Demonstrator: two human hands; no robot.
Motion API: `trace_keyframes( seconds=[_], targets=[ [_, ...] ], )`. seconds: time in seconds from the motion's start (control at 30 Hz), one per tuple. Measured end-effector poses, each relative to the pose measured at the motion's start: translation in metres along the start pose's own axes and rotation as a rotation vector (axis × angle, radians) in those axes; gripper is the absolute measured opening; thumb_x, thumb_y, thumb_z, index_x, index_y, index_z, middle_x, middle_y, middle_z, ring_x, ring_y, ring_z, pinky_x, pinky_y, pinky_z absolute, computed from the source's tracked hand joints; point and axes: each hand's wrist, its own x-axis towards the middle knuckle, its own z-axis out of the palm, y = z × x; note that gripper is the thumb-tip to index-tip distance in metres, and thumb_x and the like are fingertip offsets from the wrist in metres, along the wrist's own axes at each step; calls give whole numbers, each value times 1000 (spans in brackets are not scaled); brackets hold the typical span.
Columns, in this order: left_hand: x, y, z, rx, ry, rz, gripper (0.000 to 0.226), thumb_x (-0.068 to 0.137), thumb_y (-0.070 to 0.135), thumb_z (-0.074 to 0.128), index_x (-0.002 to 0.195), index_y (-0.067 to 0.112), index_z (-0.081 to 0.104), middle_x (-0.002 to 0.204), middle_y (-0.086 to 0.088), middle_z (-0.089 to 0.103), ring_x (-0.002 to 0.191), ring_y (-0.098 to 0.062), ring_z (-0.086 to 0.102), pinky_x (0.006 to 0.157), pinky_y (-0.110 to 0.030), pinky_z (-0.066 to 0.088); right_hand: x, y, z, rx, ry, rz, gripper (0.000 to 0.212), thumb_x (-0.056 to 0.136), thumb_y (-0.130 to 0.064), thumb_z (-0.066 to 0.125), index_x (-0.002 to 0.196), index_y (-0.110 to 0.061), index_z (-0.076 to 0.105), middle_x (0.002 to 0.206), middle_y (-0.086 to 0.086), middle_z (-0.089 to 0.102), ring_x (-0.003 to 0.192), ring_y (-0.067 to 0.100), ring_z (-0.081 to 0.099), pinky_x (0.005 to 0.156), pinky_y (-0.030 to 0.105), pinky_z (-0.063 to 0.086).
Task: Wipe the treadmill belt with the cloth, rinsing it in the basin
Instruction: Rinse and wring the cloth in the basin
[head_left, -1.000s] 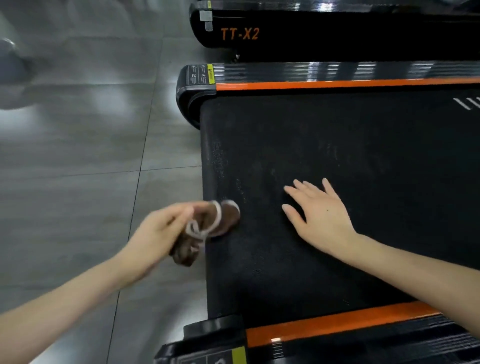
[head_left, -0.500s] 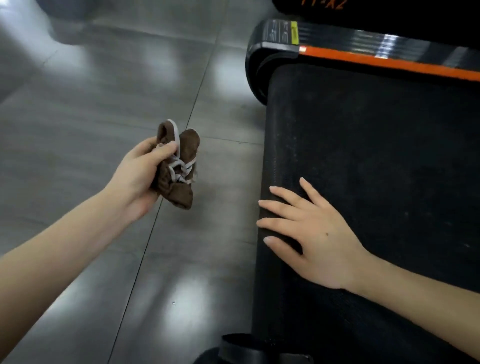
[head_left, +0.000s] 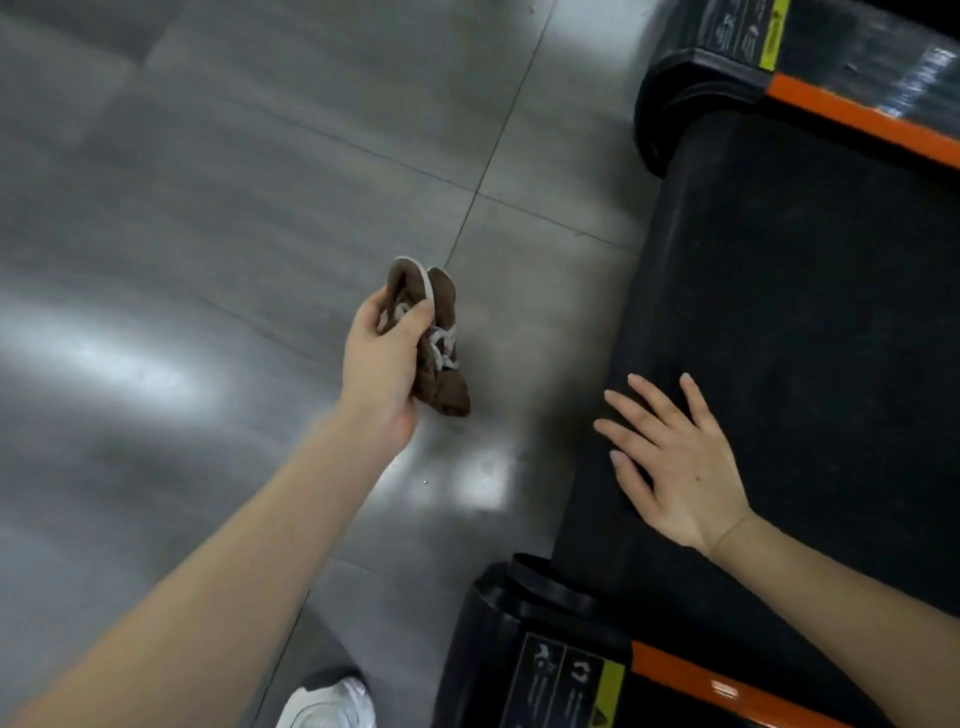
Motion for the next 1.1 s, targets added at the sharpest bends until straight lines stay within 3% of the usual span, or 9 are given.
trace_keyframes(
  seconds=[0.17, 0.27, 0.33, 0.4, 0.5, 0.63, 0.83, 1.0, 1.1],
  targets=[
    [-41, 45, -67, 19, -19, -128, 32, 89, 6, 59, 121, 11, 57, 112, -7, 69, 100, -25, 67, 85, -41, 54, 18, -50, -41, 38, -38, 256, 46, 92, -38, 35, 121, -17, 64, 118, 7, 66, 117, 27, 57, 106, 59, 31],
    [-60, 88, -98, 0, -37, -221, 33, 85, 6, 61, 117, 12, 59, 112, -11, 69, 99, -29, 67, 84, -41, 55, 45, -112, -98, 650, 36, 603, 39, 90, -38, 57, 128, -27, 56, 107, -6, 68, 101, 10, 61, 108, 40, 36],
    [-73, 122, -114, -1, -63, -276, 35, 84, 5, 60, 119, 10, 58, 115, -14, 67, 96, -29, 67, 78, -37, 56, 68, -155, -144, 1150, -47, 758, 45, 86, -36, 64, 129, -28, 53, 102, -9, 66, 99, 5, 60, 89, 20, 45],
    [-89, 158, -130, 10, -77, -305, 39, 83, 3, 59, 121, 9, 57, 117, -15, 66, 95, -28, 66, 73, -36, 57, 87, -196, -182, 1367, -117, 752, 50, 85, -33, 66, 132, -26, 49, 103, -6, 65, 96, 3, 60, 68, 7, 41],
    [-116, 218, -153, 80, -87, -324, 47, 78, -4, 61, 123, 10, 57, 114, -13, 67, 99, -30, 65, 83, -38, 53, 113, -255, -237, 1442, -193, 682, 61, 84, -32, 68, 138, -26, 42, 119, -1, 61, 105, 8, 58, 65, 9, 40],
    [-143, 293, -179, 303, -165, -277, 75, 52, -5, 69, 124, 14, 59, 99, -9, 68, 83, -23, 64, 71, -29, 52, 153, -317, -308, 1508, -328, 588, 71, 83, -36, 67, 144, -28, 31, 132, -1, 46, 111, 8, 49, 66, 9, 38],
    [-136, 385, -181, 663, -181, -73, 86, 59, -3, 76, 136, 21, 44, 103, 7, 58, 84, -9, 61, 71, -21, 50, 226, -354, -377, 1510, -407, 494, 79, 80, -34, 72, 145, -27, 28, 130, 4, 51, 110, 10, 52, 62, 5, 37],
    [-88, 468, -151, 780, -168, 43, 101, 51, 4, 78, 140, 24, 36, 122, -4, 43, 80, -16, 58, 70, -41, 55, 298, -341, -422, 1474, -242, 511, 53, 83, -13, 70, 131, -18, 49, 96, 5, 54, 80, 8, 54, 56, 2, 41],
    [-52, 526, -129, 793, -137, 56, 100, 49, 7, 78, 139, 27, 38, 126, 0, 39, 75, -8, 54, 68, -46, 56, 350, -324, -444, 1469, -202, 543, 21, 83, -8, 69, 103, -15, 63, 81, 1, 58, 65, 4, 54, 58, 7, 41]
  ],
)
